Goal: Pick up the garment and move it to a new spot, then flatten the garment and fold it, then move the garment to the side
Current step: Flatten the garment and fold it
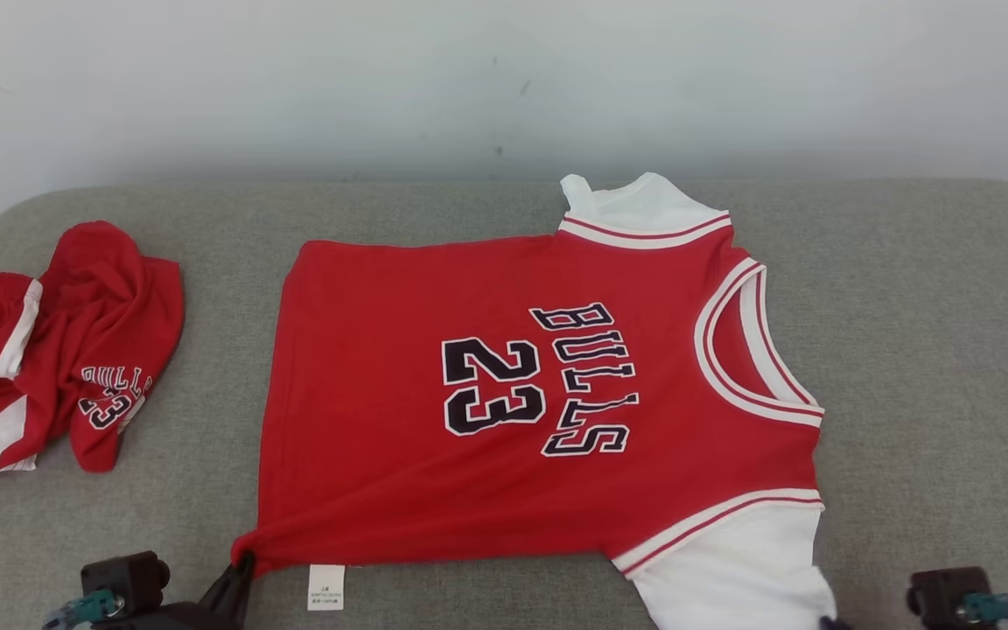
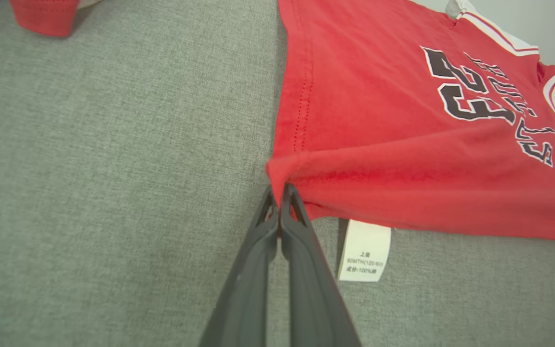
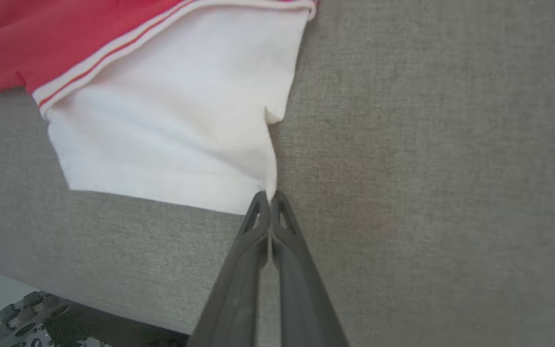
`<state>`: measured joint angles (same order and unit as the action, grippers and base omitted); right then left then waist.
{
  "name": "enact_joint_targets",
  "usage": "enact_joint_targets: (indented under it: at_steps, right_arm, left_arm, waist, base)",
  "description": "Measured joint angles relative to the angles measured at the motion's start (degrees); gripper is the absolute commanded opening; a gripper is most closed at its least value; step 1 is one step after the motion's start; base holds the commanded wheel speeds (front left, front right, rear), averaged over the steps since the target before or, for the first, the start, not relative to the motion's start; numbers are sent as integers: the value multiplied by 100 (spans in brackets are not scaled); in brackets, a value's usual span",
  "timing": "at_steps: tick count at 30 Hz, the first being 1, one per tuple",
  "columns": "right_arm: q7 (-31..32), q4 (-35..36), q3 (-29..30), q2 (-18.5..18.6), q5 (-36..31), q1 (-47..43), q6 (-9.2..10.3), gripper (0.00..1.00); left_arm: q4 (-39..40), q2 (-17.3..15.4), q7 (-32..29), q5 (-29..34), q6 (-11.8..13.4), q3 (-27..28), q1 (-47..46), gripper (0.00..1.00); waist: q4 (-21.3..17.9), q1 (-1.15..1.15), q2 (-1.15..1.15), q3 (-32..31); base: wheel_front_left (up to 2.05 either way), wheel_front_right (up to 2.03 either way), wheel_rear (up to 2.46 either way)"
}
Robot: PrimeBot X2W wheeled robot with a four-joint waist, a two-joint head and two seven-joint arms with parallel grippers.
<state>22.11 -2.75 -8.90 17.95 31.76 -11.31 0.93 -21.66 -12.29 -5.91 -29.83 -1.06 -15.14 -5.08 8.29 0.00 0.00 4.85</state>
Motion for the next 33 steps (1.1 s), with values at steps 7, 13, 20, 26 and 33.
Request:
enact_joint_targets:
  at_steps: [7,13,20,26,33]
  right_arm:
    - [-205,123,375,183,144,-35,7,0]
    - [-305,333,374,-4,394,-125,-96,0]
    - [-413,549,742,174,587,-211,-145,0]
    - [-455,697,831,182,733,-428,-199,0]
    - [-456,847,806,155,800,-330,-259,0]
  left_arm:
    - [-73,-29,147,-1,-47,41,13,0]
    - [-99,-29,198,12,-56,-16,14,0]
    - [-63,-133,200,31,-98,-19,230,0]
    - [38,-138,224,31,-99,-35,374,0]
    - [183,-196,183,20,-149,-43,371,0]
  waist:
    - [-109,0,0,-96]
    - [-167,0,0,-209]
    - [-189,0,0,-410]
    - [-211,0,0,-528]
    - [-211,0,0,-623]
  base:
    - [0,0,0]
    - [0,0,0]
    - [0,0,0]
    - [0,0,0]
    - [0,0,0]
